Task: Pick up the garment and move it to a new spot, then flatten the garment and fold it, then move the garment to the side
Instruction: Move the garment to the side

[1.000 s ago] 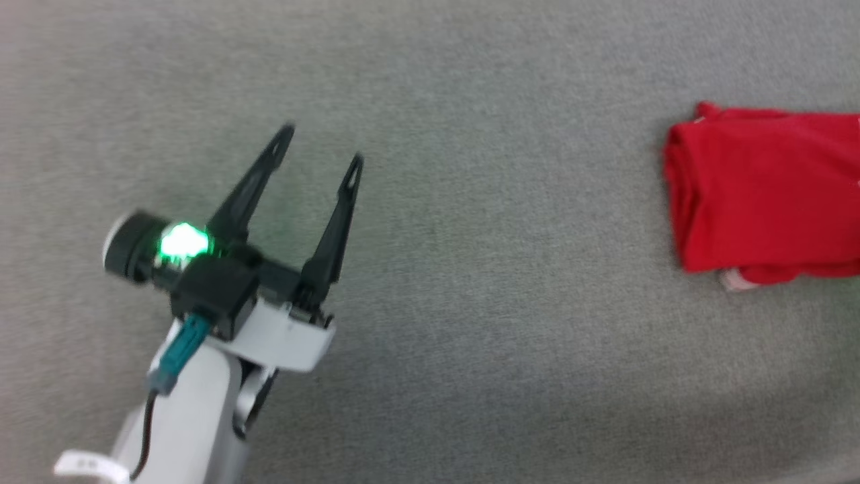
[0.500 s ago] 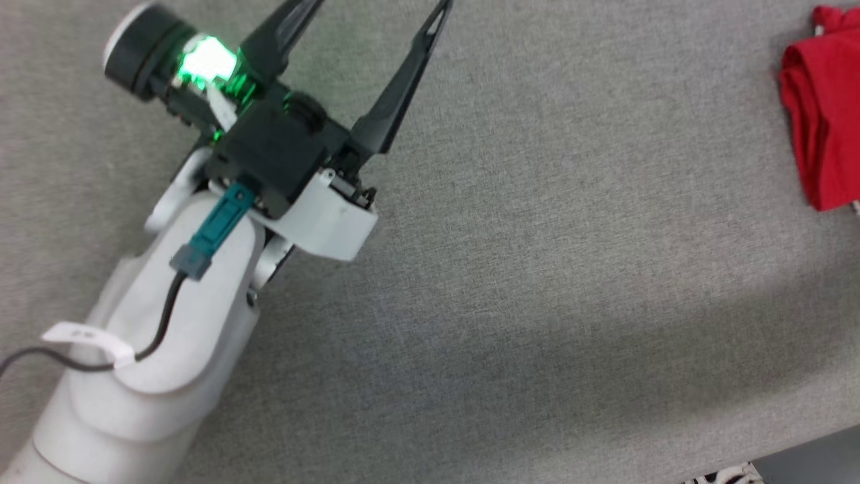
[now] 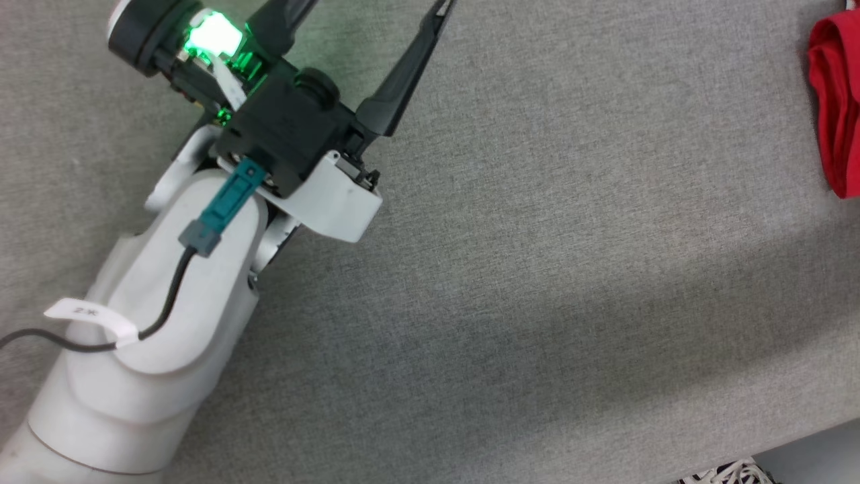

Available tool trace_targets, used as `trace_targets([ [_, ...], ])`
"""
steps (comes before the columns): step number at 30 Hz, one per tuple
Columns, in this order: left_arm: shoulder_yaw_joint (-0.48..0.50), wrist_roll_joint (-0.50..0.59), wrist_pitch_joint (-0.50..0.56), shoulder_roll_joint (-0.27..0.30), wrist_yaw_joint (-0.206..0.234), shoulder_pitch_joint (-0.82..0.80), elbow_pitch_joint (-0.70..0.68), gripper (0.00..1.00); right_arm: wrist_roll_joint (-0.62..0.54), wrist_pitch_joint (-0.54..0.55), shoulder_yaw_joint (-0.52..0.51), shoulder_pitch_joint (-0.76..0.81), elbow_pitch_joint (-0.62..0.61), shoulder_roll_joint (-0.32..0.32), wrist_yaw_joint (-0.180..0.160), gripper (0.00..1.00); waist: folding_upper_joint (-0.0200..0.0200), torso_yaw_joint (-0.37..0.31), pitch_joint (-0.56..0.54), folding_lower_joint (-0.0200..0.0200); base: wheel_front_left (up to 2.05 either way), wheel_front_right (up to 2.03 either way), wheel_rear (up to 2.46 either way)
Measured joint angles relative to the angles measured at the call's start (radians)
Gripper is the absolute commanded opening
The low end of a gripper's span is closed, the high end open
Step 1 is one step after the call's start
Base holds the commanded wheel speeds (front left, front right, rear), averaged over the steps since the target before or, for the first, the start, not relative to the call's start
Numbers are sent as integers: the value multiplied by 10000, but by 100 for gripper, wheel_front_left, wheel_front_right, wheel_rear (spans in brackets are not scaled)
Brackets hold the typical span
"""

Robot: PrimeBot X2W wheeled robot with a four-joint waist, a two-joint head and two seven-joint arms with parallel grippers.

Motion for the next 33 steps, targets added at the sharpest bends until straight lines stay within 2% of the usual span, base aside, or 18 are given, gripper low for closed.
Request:
trace_targets([
  [8, 562, -84, 0, -445, 46, 872, 92, 100, -153, -846, 752, 39, 138, -105, -2, 100, 0, 237, -607, 0, 0, 0, 0],
  [12, 1135, -270, -2, -819, 184, 1987, -27, 100, 245, -1267, 1762, 618, -677, 276, 0, 100, 0, 453, -1177, 0, 0, 0, 0],
  [17, 1975, -347, 0, -1267, 290, 3584, -6, 100, 809, -2092, 2667, 1566, -1776, 374, 0, 100, 0, 828, -2030, 0, 0, 0, 0],
  [25, 3323, -272, 0, -1931, 314, 5821, 192, 100, 1127, -2510, 3003, 3324, -3396, 1179, 0, 100, 0, 1658, -3417, 0, 0, 0, 0],
  [30, 4153, -244, 0, -2159, 251, 7094, 408, 100, 972, -2514, 3398, 4678, -4403, 1745, 0, 100, 0, 2225, -4296, 0, 0, 0, 0],
  [33, 4491, -174, 0, -2259, 211, 7655, 487, 100, 1062, -2512, 3244, 5269, -4966, 1962, -2, 100, 0, 2556, -4785, 0, 0, 0, 0],
])
